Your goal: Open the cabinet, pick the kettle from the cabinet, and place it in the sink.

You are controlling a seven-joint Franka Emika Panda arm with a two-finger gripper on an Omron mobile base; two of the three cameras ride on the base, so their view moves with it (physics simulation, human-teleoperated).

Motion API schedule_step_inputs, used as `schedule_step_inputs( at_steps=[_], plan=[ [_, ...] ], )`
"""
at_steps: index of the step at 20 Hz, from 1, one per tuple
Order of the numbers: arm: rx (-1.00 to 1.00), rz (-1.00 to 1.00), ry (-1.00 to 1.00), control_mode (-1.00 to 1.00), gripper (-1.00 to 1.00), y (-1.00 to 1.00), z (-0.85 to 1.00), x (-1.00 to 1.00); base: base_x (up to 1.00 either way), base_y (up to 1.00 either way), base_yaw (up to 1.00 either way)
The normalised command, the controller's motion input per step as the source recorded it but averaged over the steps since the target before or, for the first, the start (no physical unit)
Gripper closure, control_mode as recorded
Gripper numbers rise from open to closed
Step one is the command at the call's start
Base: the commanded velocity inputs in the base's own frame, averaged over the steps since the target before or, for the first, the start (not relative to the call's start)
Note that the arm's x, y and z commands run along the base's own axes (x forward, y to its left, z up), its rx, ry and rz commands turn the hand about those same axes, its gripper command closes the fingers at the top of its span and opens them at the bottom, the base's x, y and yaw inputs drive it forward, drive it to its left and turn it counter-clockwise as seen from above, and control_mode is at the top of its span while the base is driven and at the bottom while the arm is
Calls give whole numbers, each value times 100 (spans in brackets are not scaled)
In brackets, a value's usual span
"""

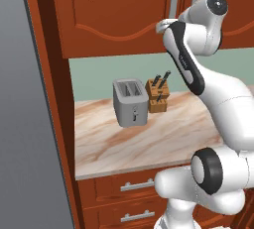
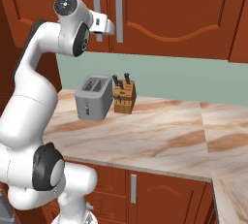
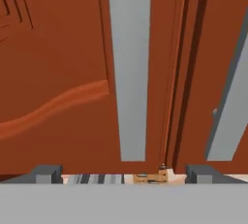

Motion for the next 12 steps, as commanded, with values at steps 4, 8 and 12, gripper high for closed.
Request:
schedule_step_inputs(
  at_steps=[4,8,12],
  plan=[
    [0,0,7,-100,-100,0,6,45,0,0,0],
    [0,0,4,-100,-100,0,1,47,0,0,0],
    [0,0,0,-100,-100,0,0,48,0,0,0]
  ],
)
